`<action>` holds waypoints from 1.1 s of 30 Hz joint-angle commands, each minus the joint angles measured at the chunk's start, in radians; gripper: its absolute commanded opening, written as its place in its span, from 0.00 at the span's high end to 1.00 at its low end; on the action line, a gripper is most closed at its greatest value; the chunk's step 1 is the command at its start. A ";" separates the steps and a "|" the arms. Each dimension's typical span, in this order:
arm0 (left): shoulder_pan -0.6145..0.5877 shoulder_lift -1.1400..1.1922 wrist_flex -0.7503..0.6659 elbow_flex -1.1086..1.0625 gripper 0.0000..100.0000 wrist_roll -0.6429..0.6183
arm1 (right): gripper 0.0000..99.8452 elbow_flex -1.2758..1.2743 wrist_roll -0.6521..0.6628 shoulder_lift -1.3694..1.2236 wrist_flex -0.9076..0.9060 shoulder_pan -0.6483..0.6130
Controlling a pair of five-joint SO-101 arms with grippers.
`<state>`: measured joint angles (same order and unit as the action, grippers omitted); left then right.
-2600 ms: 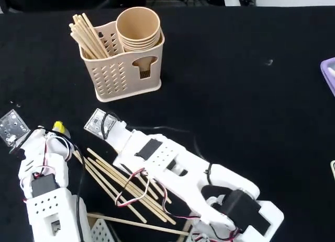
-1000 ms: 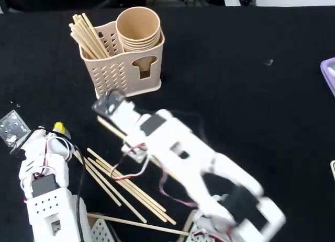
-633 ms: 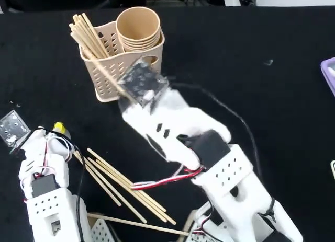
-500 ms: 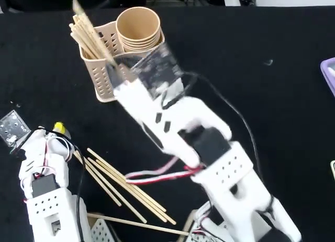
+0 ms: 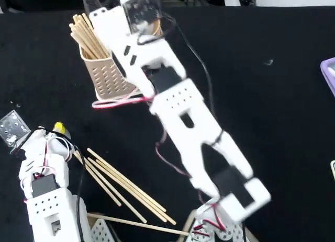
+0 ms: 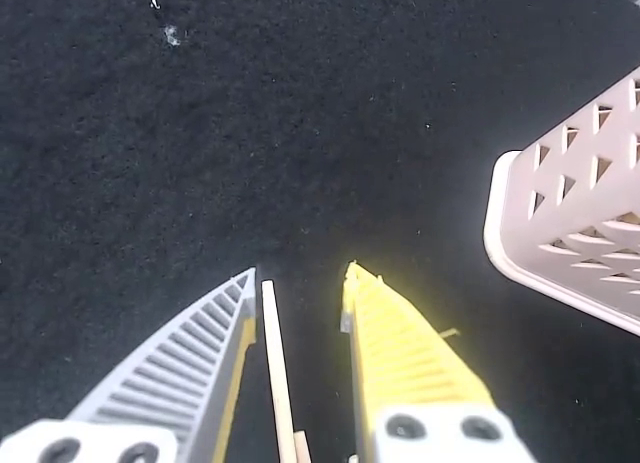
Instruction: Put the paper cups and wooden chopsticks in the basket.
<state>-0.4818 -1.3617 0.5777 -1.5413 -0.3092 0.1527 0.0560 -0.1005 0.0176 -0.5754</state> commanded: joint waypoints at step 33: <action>-0.012 -0.003 -0.018 0.008 0.85 0.011 | 0.70 -1.026 -0.006 0.799 -1.115 -0.381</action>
<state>-0.4864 -1.3617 0.5777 -1.5413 -0.3092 -0.6743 0.0591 0.6130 -1.1853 -0.8807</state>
